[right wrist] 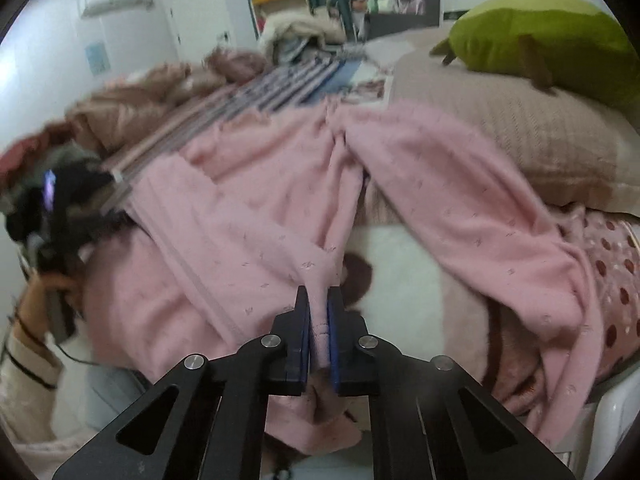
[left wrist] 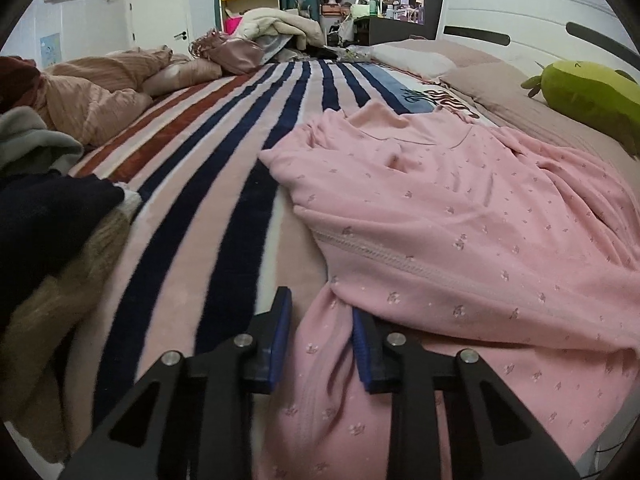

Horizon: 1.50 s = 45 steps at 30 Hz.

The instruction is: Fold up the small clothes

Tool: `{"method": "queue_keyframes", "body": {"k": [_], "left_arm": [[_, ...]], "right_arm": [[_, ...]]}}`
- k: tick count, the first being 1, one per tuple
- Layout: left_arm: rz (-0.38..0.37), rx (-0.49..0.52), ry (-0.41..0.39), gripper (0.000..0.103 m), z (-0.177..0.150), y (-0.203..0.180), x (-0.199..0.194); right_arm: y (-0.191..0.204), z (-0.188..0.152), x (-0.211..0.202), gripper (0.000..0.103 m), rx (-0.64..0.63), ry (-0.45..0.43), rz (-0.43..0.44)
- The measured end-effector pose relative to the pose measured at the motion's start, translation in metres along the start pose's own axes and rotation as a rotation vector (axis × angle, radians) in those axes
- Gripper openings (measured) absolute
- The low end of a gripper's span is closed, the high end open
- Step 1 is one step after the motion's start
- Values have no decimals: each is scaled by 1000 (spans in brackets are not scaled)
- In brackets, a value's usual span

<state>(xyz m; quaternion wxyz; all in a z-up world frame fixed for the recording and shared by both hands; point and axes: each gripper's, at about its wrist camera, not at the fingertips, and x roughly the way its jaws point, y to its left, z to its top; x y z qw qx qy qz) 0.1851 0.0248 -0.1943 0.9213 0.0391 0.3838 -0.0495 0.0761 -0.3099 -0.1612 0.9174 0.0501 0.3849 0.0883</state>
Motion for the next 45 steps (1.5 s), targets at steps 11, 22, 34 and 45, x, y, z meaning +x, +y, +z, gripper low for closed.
{"method": "queue_keyframes", "body": {"k": [11,22,34,45], "left_arm": [[-69,-1,-65,56,2,9,-53],[-260,-43,-206,75,38,-24,-115],[-304,8,-184,75,38,-65,-119],[-338,-19,-198,75,36,-54,-126]], "right_arm": [[-2,-30,8,17,20,89,19],[-79,-44,-80,59,190,-223,-200],[-141,-52,-55,9,363,-211,-201],[-116,-42,-73,5,292,-293,-145]]}}
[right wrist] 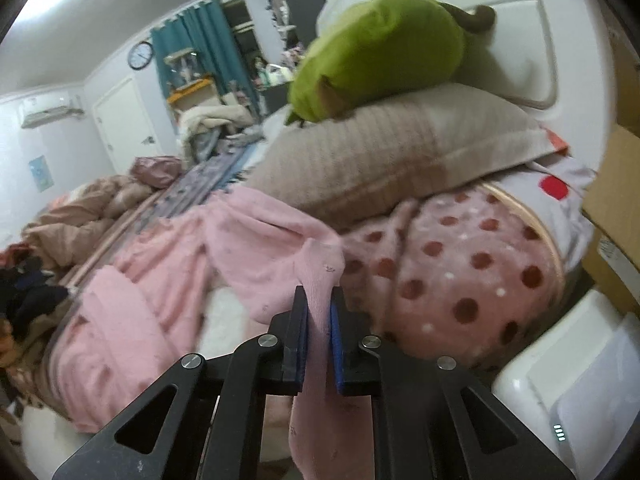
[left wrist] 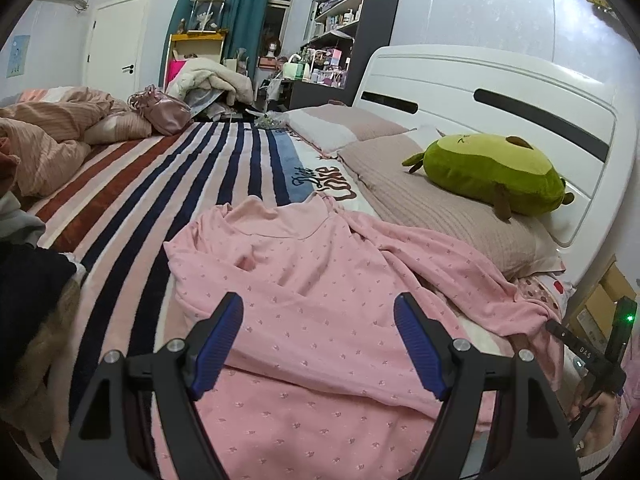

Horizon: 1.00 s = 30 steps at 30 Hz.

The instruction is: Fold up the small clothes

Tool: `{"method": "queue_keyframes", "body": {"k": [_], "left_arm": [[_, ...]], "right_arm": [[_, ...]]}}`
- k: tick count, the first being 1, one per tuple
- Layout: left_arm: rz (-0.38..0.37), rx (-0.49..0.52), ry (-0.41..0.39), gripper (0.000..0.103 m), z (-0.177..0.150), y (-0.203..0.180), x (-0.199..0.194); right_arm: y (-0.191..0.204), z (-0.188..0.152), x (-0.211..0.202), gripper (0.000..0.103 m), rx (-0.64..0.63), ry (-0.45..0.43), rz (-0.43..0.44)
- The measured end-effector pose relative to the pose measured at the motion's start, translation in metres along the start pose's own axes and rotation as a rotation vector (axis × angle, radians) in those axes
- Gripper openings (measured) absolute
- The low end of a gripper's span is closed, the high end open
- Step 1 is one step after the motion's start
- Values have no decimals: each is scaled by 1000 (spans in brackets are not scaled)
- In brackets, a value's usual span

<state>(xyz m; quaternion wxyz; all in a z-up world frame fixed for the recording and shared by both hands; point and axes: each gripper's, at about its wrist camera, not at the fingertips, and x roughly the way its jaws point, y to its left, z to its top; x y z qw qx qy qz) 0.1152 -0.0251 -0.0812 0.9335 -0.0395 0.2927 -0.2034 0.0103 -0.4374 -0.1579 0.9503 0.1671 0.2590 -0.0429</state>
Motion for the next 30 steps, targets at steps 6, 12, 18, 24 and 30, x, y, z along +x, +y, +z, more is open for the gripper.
{"method": "queue_keyframes", "body": {"k": [6,12,18,24,30], "left_arm": [[-25,-28,-33,75,-4,19,-15],[-32,-55,-73,75,-14,50,-42],[-23,-102,-107,75,-31,81,-65],[10,-128,-118,75,-48,99,-81],[-8,-113,-88,75,-59,100,-80]], "right_arm": [[42,15,-4,4,-56,-19,97],[108,33,-8,4,-125,-27,274],[204,28,18,4,-266,45,412],[269,-13,78,4,-282,268,523],[288,-41,105,8,-281,408,560]]}}
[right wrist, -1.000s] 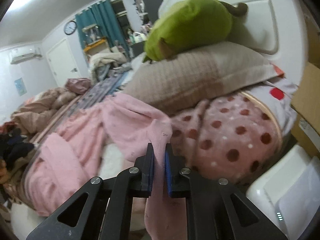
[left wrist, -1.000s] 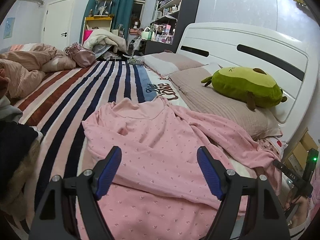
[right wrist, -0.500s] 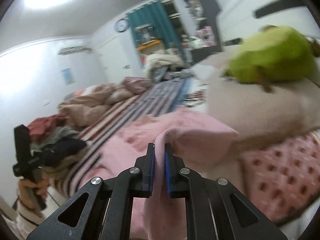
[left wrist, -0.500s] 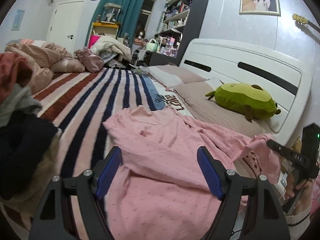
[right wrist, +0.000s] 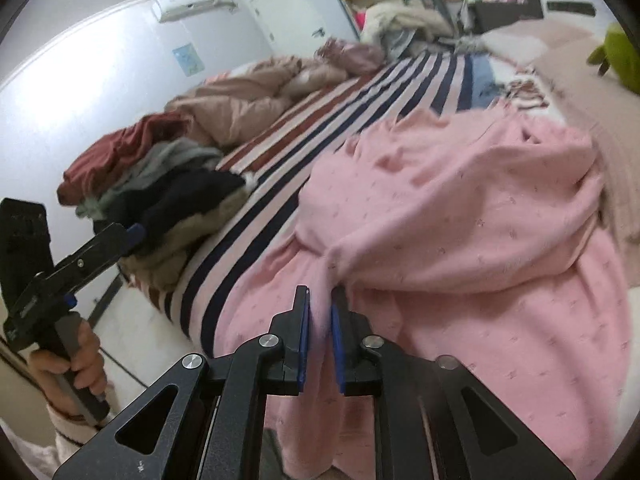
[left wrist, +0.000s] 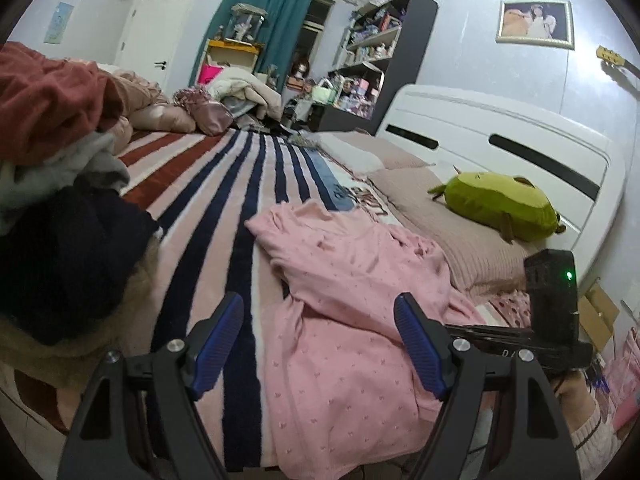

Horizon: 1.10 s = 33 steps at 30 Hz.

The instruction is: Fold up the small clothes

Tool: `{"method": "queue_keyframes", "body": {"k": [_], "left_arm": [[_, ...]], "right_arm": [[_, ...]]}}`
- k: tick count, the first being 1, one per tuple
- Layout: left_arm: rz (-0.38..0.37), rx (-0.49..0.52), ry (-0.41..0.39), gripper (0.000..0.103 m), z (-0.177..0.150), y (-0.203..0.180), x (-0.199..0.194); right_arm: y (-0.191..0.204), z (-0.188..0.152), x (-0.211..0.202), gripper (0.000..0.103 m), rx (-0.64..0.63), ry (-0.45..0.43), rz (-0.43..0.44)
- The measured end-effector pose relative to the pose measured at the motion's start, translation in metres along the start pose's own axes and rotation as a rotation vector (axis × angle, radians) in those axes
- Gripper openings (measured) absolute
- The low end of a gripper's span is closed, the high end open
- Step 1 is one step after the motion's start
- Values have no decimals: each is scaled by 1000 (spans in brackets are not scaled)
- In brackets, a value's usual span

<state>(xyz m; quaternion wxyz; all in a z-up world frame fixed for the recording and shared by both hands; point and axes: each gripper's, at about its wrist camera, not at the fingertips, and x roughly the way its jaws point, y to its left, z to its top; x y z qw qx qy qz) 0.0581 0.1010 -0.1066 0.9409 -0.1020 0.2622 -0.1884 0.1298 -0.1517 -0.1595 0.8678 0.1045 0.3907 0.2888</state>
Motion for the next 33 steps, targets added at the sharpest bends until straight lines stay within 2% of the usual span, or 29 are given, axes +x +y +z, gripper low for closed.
{"method": "queue_keyframes", "body": {"k": [2,3,5,7,10,13,15,17,19,21,23,25,26,29,31,33], "left_arm": [[-4,11,14,75,-1,-3,5],[-8,11,16,75,-2,-5,7],[-34,12,28,75,-2,-10,11],[-49,30,45,75,-2,-19,19],[-75,44,81,75,-5,-31,34],[-111,44,153,74,-15,-44,58],[-141,44,216,74,-27,-54,76],[-205,25,282,74,-39,-63,91],[-243,15,343,67,-50,-74,104],[-209,32,392,58,-59,-83,114],[-162,60,422,42,-65,-89,118],[-147,58,420,11,-63,-87,113],[-147,33,409,5,-59,-82,107],[-98,10,364,2,-48,-64,89],[-39,12,326,2,-38,-50,75],[-21,-16,304,2,-31,-33,65]], "right_arm": [[-4,-3,-2,15,5,16,17],[-5,-3,-6,19,8,4,17],[-10,-4,-21,20,15,-34,5],[-20,-3,-43,28,32,-81,-2],[-36,-2,-73,31,39,-135,-71],[-50,-8,-94,34,55,-175,-129],[-63,-16,-105,35,92,-197,-118],[-73,-25,-110,35,128,-203,-97],[-81,-32,-114,35,145,-208,-78],[-89,-39,-116,35,165,-212,-55],[-97,-44,-116,35,183,-215,-35],[-103,-47,-116,35,195,-212,-33],[-106,-48,-116,35,201,-208,-38],[-110,-47,-116,35,207,-207,-39],[-112,-45,-117,35,212,-213,-33],[-112,-43,-117,35,210,-219,-36]]}}
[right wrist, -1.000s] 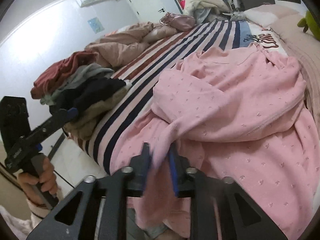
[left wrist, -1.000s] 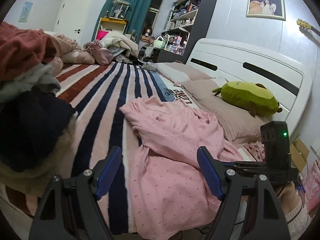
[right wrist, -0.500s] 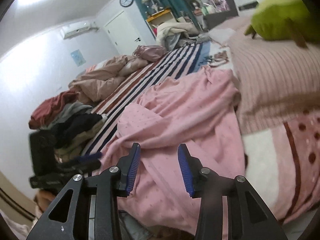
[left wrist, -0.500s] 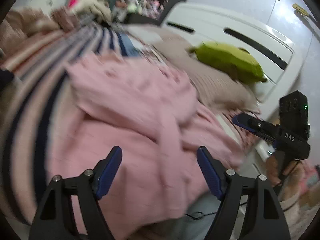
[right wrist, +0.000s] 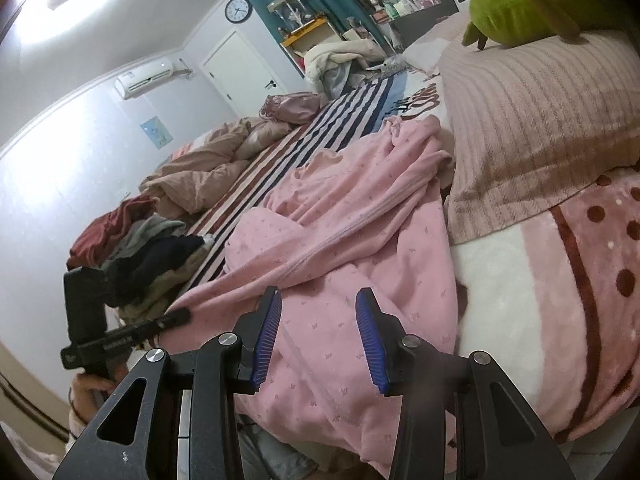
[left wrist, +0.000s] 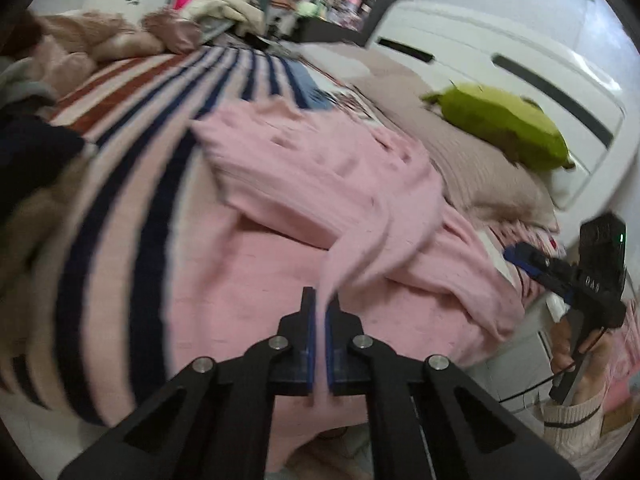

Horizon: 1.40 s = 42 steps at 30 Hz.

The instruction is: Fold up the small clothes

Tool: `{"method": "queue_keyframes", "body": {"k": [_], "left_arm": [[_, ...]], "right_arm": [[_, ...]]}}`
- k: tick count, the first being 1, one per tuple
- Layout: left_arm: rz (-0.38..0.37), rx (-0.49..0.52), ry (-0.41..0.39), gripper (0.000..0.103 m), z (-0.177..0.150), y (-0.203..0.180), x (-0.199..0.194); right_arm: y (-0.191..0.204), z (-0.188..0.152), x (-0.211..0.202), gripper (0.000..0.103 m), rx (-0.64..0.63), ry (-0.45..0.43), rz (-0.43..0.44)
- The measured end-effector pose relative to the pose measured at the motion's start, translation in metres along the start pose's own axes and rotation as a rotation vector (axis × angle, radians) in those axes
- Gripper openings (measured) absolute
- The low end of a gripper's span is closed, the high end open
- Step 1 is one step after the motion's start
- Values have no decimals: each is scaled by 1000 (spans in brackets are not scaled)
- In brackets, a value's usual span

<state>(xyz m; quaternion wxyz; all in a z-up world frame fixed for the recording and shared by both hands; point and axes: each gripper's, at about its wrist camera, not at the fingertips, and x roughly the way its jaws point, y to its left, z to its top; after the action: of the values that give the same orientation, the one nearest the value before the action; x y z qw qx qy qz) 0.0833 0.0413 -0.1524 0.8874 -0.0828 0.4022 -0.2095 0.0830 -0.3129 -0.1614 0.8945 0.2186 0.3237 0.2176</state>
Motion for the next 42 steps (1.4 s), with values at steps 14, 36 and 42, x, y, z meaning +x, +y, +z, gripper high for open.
{"method": "queue_keyframes", "body": {"k": [14,36,42], "left_arm": [[-141,-4,66,59,-20,11,15],[20,-119,-7,57,-34,68,-16],[-82,-150,-5,72,-34,78,-15]], "right_arm": [[-1,-2,15,52,-87,34,-291],[-27,-14,7,53,15,77,-273],[-34,-16,-5,54,-5,150,-172]]}}
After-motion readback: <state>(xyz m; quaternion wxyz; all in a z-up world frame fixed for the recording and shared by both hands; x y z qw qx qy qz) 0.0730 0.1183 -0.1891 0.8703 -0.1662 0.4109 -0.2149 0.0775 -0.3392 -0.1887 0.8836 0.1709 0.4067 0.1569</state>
